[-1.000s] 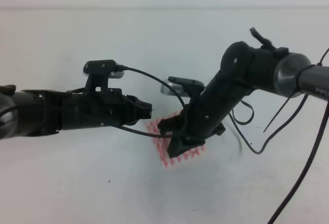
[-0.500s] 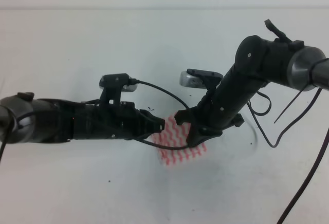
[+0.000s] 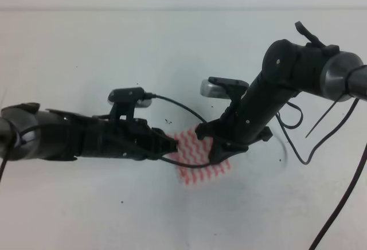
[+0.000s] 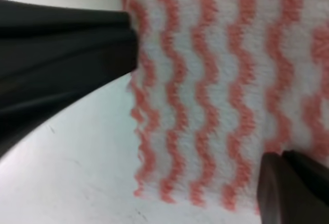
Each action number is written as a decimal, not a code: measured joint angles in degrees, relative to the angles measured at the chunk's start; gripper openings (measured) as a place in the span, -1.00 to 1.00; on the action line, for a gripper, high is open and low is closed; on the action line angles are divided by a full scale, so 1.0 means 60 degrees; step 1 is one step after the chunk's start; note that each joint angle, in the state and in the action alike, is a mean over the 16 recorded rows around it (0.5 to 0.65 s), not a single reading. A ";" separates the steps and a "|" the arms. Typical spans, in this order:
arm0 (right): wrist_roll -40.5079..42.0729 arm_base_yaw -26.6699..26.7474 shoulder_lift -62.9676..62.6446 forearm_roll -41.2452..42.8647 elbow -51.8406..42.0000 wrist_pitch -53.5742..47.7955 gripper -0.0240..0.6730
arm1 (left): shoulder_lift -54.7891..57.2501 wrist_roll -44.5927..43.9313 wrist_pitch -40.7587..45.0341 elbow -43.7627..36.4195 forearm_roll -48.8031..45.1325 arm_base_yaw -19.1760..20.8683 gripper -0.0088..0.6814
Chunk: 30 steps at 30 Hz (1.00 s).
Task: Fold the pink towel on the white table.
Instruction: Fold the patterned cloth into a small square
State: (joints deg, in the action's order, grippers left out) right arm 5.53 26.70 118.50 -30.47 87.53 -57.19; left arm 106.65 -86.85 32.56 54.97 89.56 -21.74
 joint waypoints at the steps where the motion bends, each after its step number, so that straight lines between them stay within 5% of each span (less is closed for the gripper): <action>1: -0.0010 0.0002 0.0006 0.0003 0.0000 0.0000 -0.98 | -0.0076 0.0047 -0.0004 0.0000 -0.0051 0.0000 -0.98; 30: -0.0142 -0.0011 0.0028 0.0178 -0.0001 -0.0048 -0.98 | 0.0367 0.0672 0.0208 0.0000 -0.0752 -0.0013 -0.98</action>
State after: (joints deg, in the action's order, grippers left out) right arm 4.68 26.64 118.67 -29.40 87.53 -57.47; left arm 108.85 -82.82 33.81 54.97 85.05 -21.82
